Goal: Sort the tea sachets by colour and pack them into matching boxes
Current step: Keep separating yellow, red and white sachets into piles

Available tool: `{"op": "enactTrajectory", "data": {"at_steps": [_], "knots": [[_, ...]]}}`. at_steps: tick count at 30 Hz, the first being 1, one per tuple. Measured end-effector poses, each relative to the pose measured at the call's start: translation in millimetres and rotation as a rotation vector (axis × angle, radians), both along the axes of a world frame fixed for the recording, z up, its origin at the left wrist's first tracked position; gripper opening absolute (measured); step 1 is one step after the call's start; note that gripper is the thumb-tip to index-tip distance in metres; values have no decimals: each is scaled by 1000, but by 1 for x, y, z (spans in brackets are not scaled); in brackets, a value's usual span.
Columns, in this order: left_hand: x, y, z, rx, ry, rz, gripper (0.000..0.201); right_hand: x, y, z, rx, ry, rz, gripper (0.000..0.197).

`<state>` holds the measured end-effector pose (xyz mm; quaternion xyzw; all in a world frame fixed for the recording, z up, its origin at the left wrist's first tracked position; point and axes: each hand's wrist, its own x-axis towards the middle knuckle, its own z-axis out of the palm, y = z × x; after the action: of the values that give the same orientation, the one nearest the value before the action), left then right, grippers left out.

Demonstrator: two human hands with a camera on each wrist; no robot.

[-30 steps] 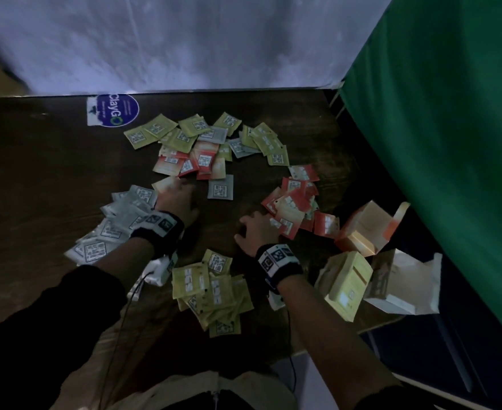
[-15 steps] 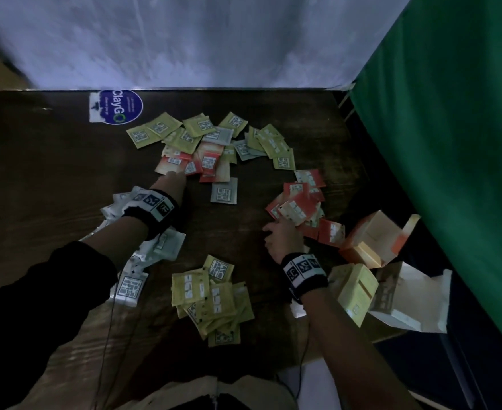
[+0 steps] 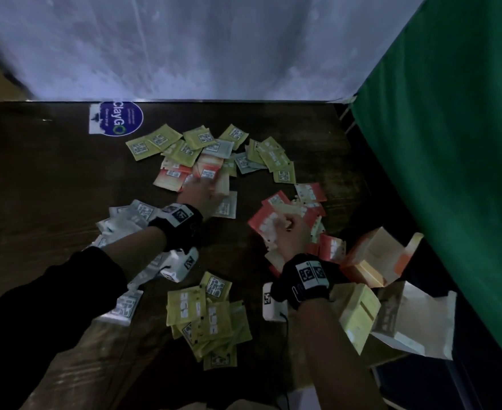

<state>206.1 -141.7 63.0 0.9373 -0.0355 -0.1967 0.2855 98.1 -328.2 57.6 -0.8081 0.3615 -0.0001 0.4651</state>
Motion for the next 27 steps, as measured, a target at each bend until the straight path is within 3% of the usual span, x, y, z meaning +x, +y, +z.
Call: {"op": "enactTrajectory", "data": {"at_steps": [2,5,9,13,16,18,24,27], "knots": [[16,9,-6,191,-11,137,81,-5,-22,3,-88,5,-126,31],[37,10,-14,253,71,260,118,-6,-40,17,-162,89,-154,40],[58,4,-28,268,108,300,132,-15,-33,29,-300,149,-120,52],[68,0,-29,342,65,299,116,-28,-16,13,-267,7,-49,47],[72,4,-36,361,-48,236,64,-37,-2,10,-225,-22,-2,43],[73,10,-34,340,-110,161,49,-40,6,12,-199,-12,36,46],[77,26,1,211,-28,23,49,-36,8,17,-165,-29,103,44],[63,25,27,117,-89,-18,45,-25,7,25,-130,-62,130,36]]}}
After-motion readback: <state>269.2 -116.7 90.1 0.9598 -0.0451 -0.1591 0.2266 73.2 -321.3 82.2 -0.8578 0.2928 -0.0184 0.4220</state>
